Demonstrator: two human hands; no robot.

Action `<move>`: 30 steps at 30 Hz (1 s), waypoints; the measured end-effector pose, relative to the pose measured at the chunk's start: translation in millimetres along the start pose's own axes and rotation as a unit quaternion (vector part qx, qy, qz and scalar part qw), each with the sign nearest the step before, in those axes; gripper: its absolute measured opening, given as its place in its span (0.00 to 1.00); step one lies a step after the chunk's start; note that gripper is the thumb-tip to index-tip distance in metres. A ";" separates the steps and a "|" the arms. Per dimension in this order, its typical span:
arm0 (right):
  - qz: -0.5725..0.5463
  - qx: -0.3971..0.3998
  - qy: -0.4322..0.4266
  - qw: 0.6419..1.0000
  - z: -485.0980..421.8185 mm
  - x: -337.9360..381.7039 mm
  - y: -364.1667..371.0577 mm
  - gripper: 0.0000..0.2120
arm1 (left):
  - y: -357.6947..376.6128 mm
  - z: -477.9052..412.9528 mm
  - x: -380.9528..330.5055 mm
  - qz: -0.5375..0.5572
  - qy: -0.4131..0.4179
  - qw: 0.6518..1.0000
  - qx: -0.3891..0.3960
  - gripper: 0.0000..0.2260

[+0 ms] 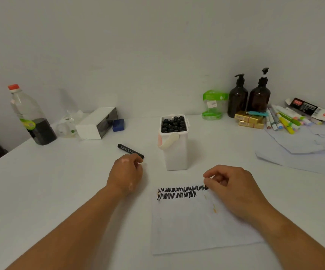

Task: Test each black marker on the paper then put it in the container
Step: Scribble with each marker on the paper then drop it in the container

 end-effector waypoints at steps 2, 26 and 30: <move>-0.001 0.008 -0.002 1.000 1.1 2.2 2.5 0.04 | -0.7 -15.7 20.6 -0.055 -0.015 0.998 0.041 0.15; -0.018 0.041 0.008 0.999 6.1 4.6 0.1 0.04 | -23.6 -7.1 -22.1 0.017 0.094 0.978 0.185 0.05; -0.028 0.060 0.000 0.998 11.1 10.5 3.0 0.02 | -34.5 16.6 -57.2 0.362 0.023 0.910 0.202 0.05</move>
Point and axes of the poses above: each hand's wrist, its own z-axis away from the middle knuckle, its own y-axis out of the palm, x = y × z, the point moved 6 cm from there along -z, towards the middle knuckle, and after that the axes turned 14 degrees about y, right-handed, at the moved point
